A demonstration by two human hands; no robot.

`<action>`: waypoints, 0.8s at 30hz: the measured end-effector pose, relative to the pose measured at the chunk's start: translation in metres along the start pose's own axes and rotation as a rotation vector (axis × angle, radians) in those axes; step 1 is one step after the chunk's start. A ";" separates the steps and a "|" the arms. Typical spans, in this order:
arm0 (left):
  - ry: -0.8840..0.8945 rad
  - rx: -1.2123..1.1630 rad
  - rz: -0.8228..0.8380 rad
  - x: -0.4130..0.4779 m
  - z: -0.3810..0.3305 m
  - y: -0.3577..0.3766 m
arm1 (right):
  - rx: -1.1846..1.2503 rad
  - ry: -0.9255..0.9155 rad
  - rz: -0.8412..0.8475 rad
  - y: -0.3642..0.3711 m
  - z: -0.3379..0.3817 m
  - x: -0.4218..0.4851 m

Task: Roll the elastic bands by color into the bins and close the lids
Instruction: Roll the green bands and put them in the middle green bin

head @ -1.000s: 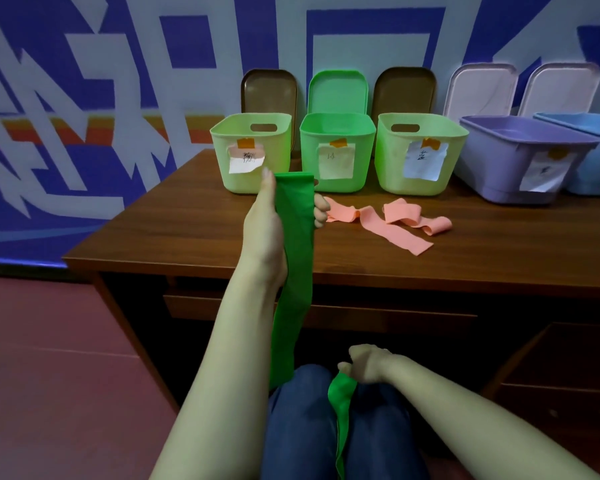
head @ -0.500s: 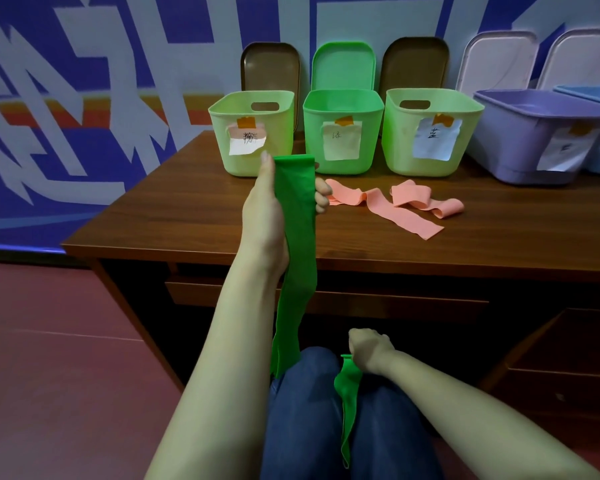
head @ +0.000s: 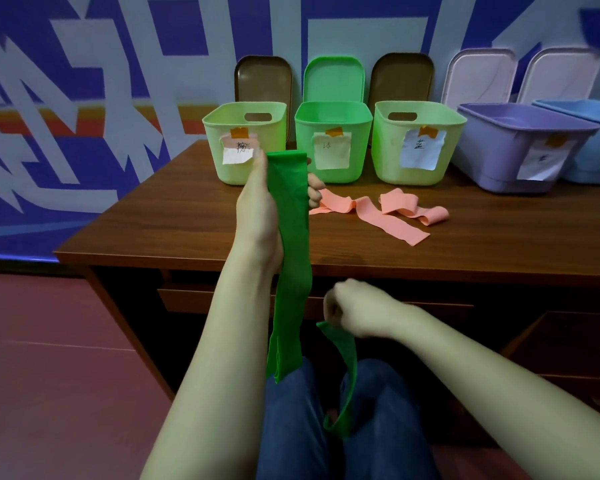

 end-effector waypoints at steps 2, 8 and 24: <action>0.009 -0.004 -0.003 0.005 -0.004 0.003 | 0.045 -0.039 -0.079 -0.032 0.006 -0.008; 0.018 -0.029 0.022 0.016 -0.018 0.016 | 0.141 -0.129 -0.262 -0.108 0.012 -0.013; 0.118 0.104 0.011 0.045 -0.057 0.045 | 0.375 -0.546 -0.780 -0.238 0.042 -0.039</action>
Point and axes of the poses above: each hand's wrist, its own x-axis towards the middle knuckle, its own y-axis out of the palm, z = x × y, the point moved 2 cm from there along x, towards the middle knuckle, and after that the axes turned 5 degrees about -z, right-handed, at the moved point
